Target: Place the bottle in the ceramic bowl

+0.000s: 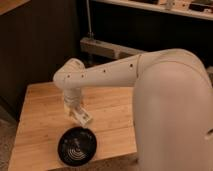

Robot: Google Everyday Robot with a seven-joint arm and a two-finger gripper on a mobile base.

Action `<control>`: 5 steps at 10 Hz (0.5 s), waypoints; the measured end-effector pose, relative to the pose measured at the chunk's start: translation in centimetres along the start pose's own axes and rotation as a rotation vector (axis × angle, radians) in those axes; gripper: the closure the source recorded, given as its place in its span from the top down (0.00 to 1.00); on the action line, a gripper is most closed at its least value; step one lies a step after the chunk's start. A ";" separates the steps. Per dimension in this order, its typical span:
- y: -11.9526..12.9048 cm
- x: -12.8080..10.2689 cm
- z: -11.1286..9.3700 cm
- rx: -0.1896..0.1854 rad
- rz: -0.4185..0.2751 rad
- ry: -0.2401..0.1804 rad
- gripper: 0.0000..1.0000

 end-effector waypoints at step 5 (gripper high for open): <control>-0.1 5.5 7.1 -0.107 -0.019 0.010 0.00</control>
